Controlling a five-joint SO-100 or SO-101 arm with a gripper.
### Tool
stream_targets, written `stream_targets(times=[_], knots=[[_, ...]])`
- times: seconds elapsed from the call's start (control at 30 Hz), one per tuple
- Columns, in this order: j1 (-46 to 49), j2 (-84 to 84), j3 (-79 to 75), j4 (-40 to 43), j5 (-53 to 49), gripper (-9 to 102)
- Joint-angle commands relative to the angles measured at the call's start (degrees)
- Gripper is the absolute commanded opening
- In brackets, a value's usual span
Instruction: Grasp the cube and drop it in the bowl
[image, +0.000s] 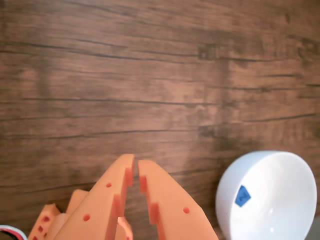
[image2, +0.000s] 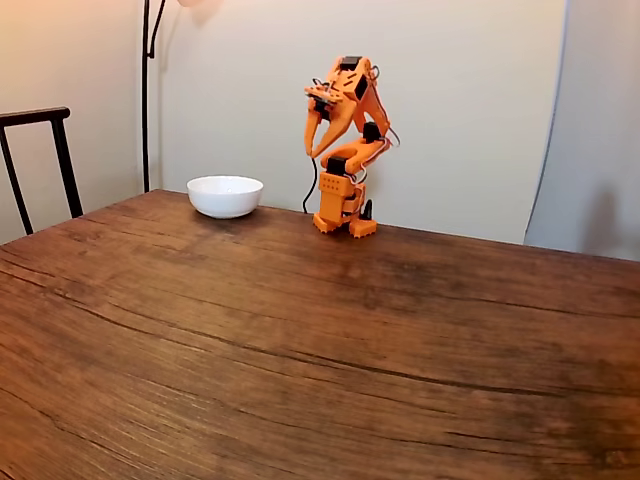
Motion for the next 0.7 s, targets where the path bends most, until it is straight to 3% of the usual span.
stream_targets(times=[0.0, 0.33, 0.67], knots=[[-1.93, 2.9, 1.41, 0.18, -0.18, -1], [-14.24, 16.7, 8.79, -0.88, -3.6, -1], [-22.15, 20.13, 22.15, -11.69, -6.24, -1]])
